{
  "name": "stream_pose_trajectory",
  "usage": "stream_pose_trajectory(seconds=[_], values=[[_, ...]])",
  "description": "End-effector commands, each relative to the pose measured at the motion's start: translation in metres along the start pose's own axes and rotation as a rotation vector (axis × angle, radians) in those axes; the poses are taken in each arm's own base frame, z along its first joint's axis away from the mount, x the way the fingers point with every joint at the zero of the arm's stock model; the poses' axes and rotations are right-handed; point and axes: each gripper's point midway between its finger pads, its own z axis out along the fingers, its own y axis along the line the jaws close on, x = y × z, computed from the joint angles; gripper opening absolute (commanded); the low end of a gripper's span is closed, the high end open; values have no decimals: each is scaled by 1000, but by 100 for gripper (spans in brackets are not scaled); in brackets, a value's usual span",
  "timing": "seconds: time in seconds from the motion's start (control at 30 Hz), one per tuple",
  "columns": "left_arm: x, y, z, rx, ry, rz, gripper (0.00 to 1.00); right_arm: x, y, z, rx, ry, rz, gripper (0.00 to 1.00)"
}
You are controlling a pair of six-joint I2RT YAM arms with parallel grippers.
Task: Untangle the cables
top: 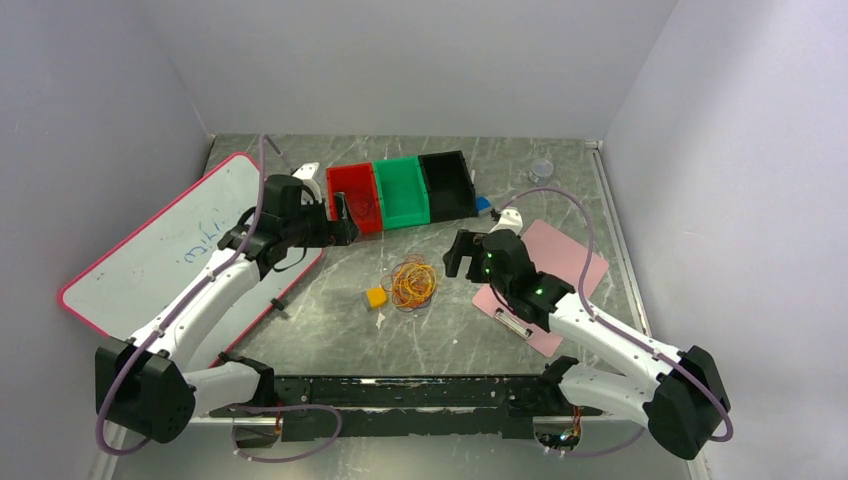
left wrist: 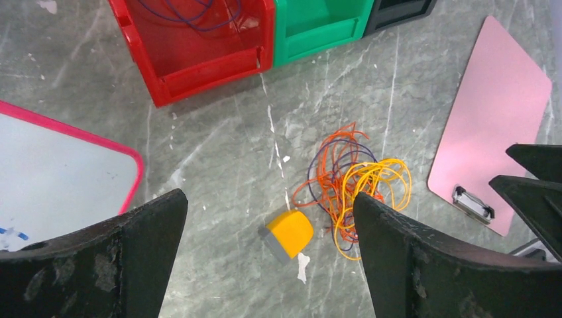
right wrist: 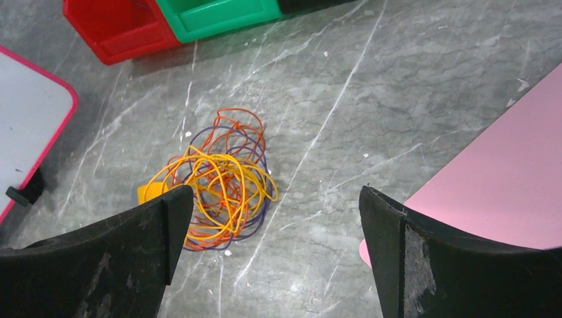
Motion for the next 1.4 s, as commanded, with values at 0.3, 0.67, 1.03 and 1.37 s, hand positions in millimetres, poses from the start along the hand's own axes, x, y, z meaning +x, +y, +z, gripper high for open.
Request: stream_pose_trajectory(seconds=[0.3, 0.67, 1.03, 1.37], values=[[3, -19, -2, 108, -2, 4, 100, 5, 16, 0, -93, 36, -30, 99], [-6, -20, -10, 112, -86, -51, 100, 13, 35, -3, -227, 53, -49, 99], [22, -53, -5, 284, -9, -85, 87, 36, 43, 2, -292, 138, -86, 96], [64, -82, 8, 309, 75, 35, 79, 49, 34, 11, -233, 188, -72, 83]])
